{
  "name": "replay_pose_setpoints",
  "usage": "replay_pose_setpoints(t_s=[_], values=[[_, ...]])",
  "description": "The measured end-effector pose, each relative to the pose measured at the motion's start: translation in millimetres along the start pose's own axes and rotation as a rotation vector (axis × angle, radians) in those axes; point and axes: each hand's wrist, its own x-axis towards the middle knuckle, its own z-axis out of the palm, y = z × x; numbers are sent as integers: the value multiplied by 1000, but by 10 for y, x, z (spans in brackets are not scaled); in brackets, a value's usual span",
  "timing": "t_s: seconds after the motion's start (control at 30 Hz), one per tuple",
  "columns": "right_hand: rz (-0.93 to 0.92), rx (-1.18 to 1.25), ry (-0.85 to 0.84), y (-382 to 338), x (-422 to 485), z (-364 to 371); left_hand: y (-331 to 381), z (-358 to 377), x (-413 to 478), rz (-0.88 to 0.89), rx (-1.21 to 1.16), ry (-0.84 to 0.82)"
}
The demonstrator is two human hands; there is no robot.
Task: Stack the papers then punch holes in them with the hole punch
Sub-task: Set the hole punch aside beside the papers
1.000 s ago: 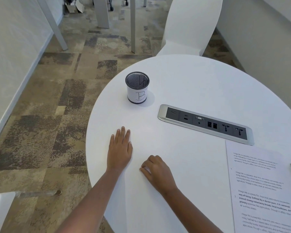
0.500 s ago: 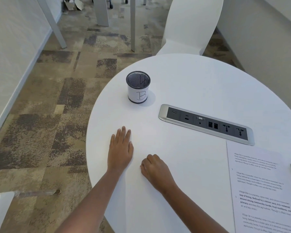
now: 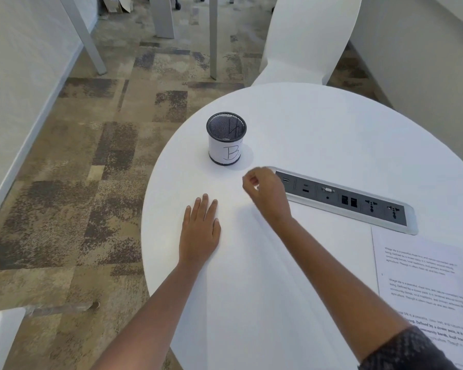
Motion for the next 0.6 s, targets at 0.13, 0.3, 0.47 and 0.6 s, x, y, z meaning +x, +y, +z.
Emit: replay_pose_setpoints(t_s=[0.13, 0.3, 0.47, 0.6], values=[[-57, -17, 101, -143, 440, -44, -17, 33, 53, -11, -29, 5], [-45, -50, 114, -317, 859, -45, -18, 30, 51, -18, -28, 8], [16, -123, 51, -395, 1053, 17, -2, 10, 56, -15, -4, 9], [52, -121, 42, -375, 1065, 46, 3, 5, 62, -23, -10, -9]])
